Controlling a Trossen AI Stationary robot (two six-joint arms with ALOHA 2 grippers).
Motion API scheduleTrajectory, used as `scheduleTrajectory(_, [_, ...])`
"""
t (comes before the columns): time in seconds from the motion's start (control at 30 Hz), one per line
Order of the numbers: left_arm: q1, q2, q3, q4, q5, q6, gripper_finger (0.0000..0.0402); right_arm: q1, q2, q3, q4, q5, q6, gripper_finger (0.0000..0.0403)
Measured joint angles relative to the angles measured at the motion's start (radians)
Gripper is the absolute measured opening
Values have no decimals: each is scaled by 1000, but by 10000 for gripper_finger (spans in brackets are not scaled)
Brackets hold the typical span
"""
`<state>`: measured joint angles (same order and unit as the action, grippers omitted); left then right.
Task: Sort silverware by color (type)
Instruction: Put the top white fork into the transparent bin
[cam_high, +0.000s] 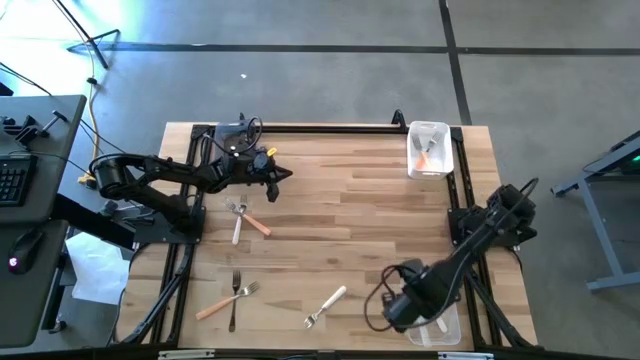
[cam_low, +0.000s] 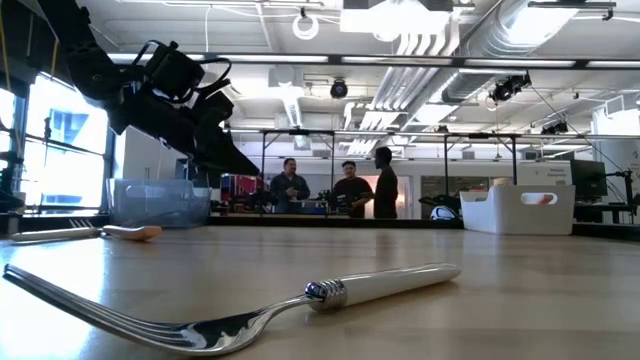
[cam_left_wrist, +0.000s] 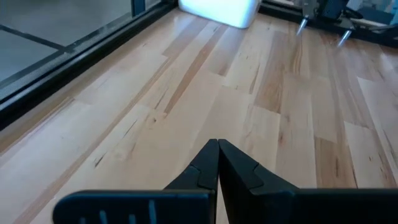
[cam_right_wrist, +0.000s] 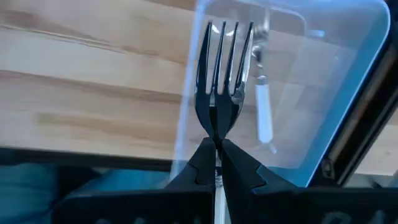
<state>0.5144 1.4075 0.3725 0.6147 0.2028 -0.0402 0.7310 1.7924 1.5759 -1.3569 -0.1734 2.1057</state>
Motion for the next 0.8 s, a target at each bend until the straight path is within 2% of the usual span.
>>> scheduleTrajectory(0.17, [0, 0, 0, 21, 0, 0, 0, 32, 0, -109, 46, 1, -2, 0])
scheduleTrajectory(0.37, [0, 0, 0, 35, 0, 0, 0, 14, 1, -213, 60, 5, -126, 0])
scheduleTrajectory(0.67, [0, 0, 0, 35, 0, 0, 0, 16, 0, -357, 303, -25, -179, 0])
scheduleTrajectory(0.8, [0, 0, 0, 34, 0, 0, 0, 16, 0, -398, 343, -55, -198, 0])
